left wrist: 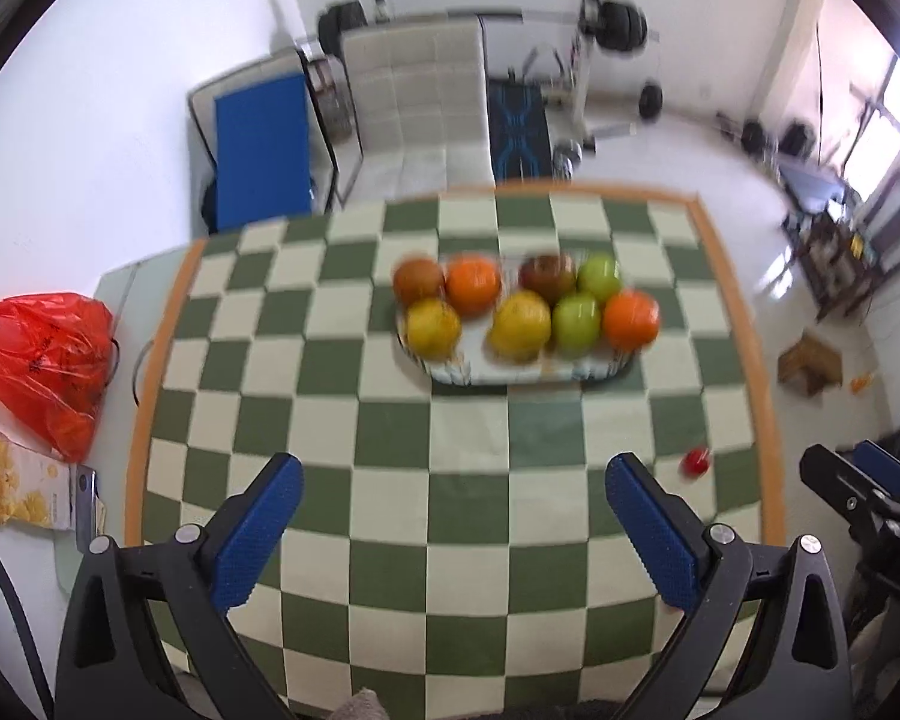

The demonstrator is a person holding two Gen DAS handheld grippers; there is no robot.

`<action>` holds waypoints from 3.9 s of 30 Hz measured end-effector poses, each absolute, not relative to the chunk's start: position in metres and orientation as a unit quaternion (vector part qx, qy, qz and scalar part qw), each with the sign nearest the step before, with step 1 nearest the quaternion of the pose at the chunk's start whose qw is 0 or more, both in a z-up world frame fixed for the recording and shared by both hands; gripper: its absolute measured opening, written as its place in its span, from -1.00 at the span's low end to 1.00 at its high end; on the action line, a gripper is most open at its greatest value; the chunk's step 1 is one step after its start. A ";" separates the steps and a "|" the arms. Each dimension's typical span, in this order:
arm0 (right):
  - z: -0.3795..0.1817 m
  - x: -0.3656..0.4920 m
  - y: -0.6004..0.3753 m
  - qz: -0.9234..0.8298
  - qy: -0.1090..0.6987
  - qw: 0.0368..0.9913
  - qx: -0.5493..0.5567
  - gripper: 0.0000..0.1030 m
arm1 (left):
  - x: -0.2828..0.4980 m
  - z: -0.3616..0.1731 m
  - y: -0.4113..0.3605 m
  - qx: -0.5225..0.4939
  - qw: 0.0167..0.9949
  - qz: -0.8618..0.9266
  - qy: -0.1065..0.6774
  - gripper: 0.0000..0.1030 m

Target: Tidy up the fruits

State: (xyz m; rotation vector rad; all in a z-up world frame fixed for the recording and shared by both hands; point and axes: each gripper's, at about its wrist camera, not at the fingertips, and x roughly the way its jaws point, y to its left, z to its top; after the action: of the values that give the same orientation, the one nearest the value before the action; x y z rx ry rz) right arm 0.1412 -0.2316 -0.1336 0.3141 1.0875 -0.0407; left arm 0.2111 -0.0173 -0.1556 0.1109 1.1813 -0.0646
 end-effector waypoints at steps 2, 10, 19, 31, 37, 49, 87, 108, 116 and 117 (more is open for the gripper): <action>-0.169 0.136 -0.249 -0.039 0.549 0.820 0.158 0.99 | 0.212 -0.186 -0.031 0.071 0.803 -0.043 0.591 1.00; -0.296 0.095 -0.310 -0.085 0.645 0.720 0.241 0.89 | 0.209 -0.294 -0.093 0.151 0.716 -0.070 0.678 1.00; -0.371 0.075 -0.284 -0.046 0.715 0.667 0.204 0.19 | 0.205 -0.334 -0.128 0.206 0.675 -0.082 0.704 1.00; -0.374 0.070 -0.273 -0.022 0.706 0.690 0.156 -0.36 | 0.231 -0.329 -0.174 0.218 0.673 -0.107 0.698 1.00; -0.362 0.087 -0.308 -0.056 0.683 0.708 0.173 -0.36 | 0.251 -0.335 -0.229 0.221 0.666 -0.165 0.693 0.99; -0.366 0.105 -0.359 -0.096 0.669 0.709 0.199 -0.36 | 0.258 -0.366 -0.298 0.221 0.620 -0.239 0.713 -0.07; -0.295 0.236 -0.266 0.065 0.605 0.758 0.233 -0.36 | 0.334 -0.291 -0.049 -0.102 0.699 -0.109 0.700 -0.48; -0.353 0.336 -0.199 0.096 0.630 0.726 0.258 0.07 | 0.379 -0.354 -0.004 -0.245 0.620 -0.057 0.743 -0.46; -0.324 0.317 -0.215 0.069 0.620 0.749 0.226 0.36 | 0.377 -0.333 0.005 -0.216 0.651 -0.046 0.726 0.17; -0.319 0.314 -0.218 0.059 0.618 0.755 0.212 0.40 | 0.376 -0.328 0.004 -0.207 0.660 -0.044 0.721 0.29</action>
State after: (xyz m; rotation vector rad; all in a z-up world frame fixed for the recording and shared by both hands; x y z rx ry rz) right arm 0.3135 -0.2175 -0.3186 0.4628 1.3486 0.1297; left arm 0.3757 0.0045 -0.3280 -0.4684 1.6323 -0.0985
